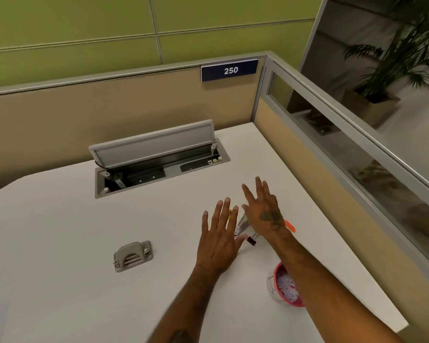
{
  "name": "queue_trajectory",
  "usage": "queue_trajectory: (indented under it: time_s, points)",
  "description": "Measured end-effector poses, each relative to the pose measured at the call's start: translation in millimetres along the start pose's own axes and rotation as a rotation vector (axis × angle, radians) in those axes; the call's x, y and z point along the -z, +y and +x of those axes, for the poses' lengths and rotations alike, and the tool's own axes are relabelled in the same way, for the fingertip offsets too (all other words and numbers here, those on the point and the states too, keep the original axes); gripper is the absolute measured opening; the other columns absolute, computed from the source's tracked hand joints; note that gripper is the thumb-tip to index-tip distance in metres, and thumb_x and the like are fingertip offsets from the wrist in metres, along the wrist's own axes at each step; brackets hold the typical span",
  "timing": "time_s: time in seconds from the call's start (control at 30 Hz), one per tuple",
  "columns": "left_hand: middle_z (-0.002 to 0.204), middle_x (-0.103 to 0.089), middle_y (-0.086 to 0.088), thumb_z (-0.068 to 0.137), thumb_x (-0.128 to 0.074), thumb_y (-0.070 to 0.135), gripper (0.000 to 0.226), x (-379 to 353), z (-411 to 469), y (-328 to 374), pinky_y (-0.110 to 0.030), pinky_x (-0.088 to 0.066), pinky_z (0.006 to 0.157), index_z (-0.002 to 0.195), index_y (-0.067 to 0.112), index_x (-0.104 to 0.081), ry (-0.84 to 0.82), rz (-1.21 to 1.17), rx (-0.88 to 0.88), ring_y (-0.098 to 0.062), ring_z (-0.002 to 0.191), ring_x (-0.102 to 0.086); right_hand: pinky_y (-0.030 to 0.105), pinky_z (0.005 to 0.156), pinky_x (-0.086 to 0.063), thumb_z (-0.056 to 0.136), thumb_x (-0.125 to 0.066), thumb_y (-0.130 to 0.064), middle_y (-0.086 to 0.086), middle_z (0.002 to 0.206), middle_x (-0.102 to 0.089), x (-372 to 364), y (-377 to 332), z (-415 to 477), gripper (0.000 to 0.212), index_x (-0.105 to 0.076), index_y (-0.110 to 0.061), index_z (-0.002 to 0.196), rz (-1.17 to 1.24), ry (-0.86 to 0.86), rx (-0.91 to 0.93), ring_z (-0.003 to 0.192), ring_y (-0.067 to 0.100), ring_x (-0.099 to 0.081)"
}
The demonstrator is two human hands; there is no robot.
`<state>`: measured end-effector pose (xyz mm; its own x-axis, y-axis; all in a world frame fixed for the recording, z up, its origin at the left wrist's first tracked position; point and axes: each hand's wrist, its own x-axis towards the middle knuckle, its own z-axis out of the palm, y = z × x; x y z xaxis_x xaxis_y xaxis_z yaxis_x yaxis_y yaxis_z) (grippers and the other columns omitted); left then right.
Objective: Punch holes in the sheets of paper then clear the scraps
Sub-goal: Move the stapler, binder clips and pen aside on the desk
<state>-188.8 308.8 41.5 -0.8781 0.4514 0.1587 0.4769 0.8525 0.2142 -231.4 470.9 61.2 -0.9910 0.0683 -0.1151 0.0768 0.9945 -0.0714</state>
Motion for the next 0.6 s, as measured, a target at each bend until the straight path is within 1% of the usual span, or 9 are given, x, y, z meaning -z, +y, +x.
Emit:
queue_trajectory:
  time_s: [0.03, 0.1, 0.17, 0.27, 0.37, 0.43, 0.5, 0.6]
  points:
    - [0.165, -0.001, -0.006, 0.095, -0.023, 0.068, 0.077, 8.6, -5.9, -9.7, -0.056, 0.0, 0.119, 0.156, 0.023, -0.013, 0.009, 0.011, 0.025, -0.027, 0.151, 0.001, 0.053, 0.119, -0.013, 0.097, -0.036, -0.054, 0.015, 0.162, 0.014, 0.2, -12.3, -6.4, 0.074, 0.002, -0.027, 0.154, -0.025, 0.022, -0.003, 0.15, 0.036, 0.009]
    - [0.165, 0.002, -0.005, 0.094, -0.019, 0.07, 0.078, 27.0, -23.1, -31.4, -0.054, 0.003, 0.119, 0.156, 0.023, -0.008, 0.024, 0.038, 0.071, -0.027, 0.152, 0.003, 0.056, 0.118, -0.008, 0.093, -0.029, -0.064, 0.014, 0.161, 0.02, -0.9, -38.4, -22.2, 0.08, 0.011, -0.029, 0.153, -0.03, 0.065, -0.002, 0.149, 0.037, 0.013]
    - [0.165, 0.003, -0.005, 0.093, -0.018, 0.071, 0.08, 45.1, -45.6, -54.2, -0.054, 0.004, 0.119, 0.157, 0.024, -0.006, 0.035, 0.048, 0.117, -0.027, 0.152, 0.004, 0.057, 0.118, -0.005, 0.09, -0.022, -0.068, 0.013, 0.16, 0.022, -3.4, -66.4, -39.8, 0.079, 0.013, -0.031, 0.151, -0.005, 0.105, 0.005, 0.148, 0.035, 0.015]
    - [0.165, 0.004, -0.005, 0.092, -0.015, 0.073, 0.081, 70.8, -88.1, -88.3, -0.054, 0.005, 0.119, 0.157, 0.025, -0.005, 0.06, 0.073, 0.183, -0.026, 0.152, 0.006, 0.058, 0.117, 0.0, 0.086, -0.006, -0.073, 0.011, 0.16, 0.024, -7.7, -110.1, -69.9, 0.077, 0.016, -0.034, 0.15, 0.058, 0.114, 0.017, 0.148, 0.033, 0.018]
    - [0.165, 0.004, -0.005, 0.091, -0.014, 0.073, 0.082, 94.7, -137.9, -120.5, -0.055, 0.004, 0.119, 0.157, 0.025, -0.006, 0.077, 0.103, 0.249, -0.027, 0.152, 0.005, 0.058, 0.117, 0.003, 0.08, 0.009, -0.076, 0.01, 0.16, 0.024, -12.1, -152.1, -99.7, 0.08, 0.017, -0.035, 0.149, 0.101, 0.14, 0.062, 0.148, 0.031, 0.018]
    - [0.165, 0.006, -0.005, 0.091, -0.014, 0.073, 0.082, 108.4, -173.1, -140.6, -0.055, 0.005, 0.119, 0.156, 0.025, -0.005, 0.076, 0.143, 0.295, -0.027, 0.152, 0.007, 0.058, 0.116, 0.002, 0.081, 0.008, -0.076, 0.009, 0.16, 0.024, -15.6, -179.6, -118.1, 0.081, 0.015, -0.035, 0.15, 0.122, 0.141, 0.095, 0.148, 0.03, 0.018]
    - [0.165, 0.008, -0.005, 0.09, -0.012, 0.073, 0.083, 119.9, -208.3, -158.0, -0.055, 0.005, 0.119, 0.156, 0.024, -0.002, 0.07, 0.181, 0.349, -0.027, 0.151, 0.009, 0.058, 0.116, 0.003, 0.083, 0.004, -0.076, 0.009, 0.16, 0.025, -20.4, -205.3, -135.1, 0.079, 0.014, -0.036, 0.15, 0.131, 0.132, 0.131, 0.148, 0.03, 0.018]
    - [0.165, 0.004, -0.006, 0.092, -0.012, 0.071, 0.081, 134.3, -258.1, -180.0, -0.056, -0.001, 0.119, 0.156, 0.023, -0.004, 0.091, 0.206, 0.436, -0.028, 0.152, 0.003, 0.056, 0.114, 0.007, 0.087, -0.005, -0.074, 0.009, 0.16, 0.025, -29.7, -239.3, -157.4, 0.077, 0.011, -0.035, 0.151, 0.123, 0.123, 0.201, 0.149, 0.031, 0.016]
